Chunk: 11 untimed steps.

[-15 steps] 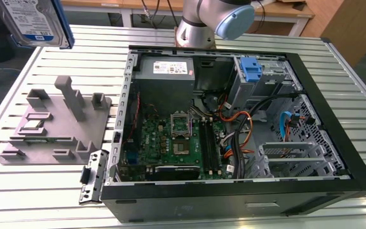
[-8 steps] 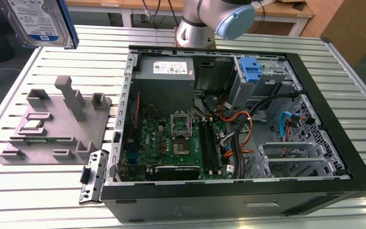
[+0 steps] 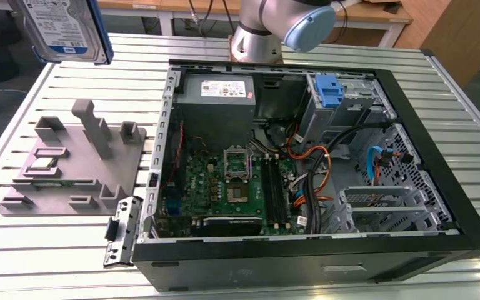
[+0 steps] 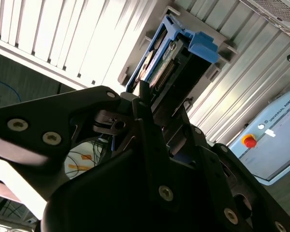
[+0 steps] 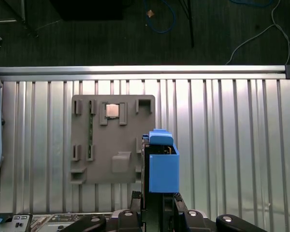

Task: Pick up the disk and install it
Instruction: 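Pick up the disk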

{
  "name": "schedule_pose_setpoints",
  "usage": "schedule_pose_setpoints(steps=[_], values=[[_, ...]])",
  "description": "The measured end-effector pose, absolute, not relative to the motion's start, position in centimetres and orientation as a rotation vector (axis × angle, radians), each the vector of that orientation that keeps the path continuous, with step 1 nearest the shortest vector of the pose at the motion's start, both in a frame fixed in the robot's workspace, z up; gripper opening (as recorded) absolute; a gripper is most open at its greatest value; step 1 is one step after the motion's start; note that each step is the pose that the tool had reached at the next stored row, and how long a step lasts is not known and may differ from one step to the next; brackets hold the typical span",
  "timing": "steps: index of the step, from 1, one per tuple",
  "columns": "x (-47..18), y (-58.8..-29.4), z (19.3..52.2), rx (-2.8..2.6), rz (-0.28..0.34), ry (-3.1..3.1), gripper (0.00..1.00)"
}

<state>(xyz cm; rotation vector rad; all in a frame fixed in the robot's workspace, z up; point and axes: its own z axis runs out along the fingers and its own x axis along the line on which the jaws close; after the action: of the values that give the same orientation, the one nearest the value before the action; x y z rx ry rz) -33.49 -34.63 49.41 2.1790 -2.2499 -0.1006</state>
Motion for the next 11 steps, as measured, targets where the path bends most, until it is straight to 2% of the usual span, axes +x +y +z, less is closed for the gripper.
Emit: schedule_pose_setpoints(steps=[11], values=[[-31.7,-34.6,49.4,2.179,-0.101,-2.25,0.35]])
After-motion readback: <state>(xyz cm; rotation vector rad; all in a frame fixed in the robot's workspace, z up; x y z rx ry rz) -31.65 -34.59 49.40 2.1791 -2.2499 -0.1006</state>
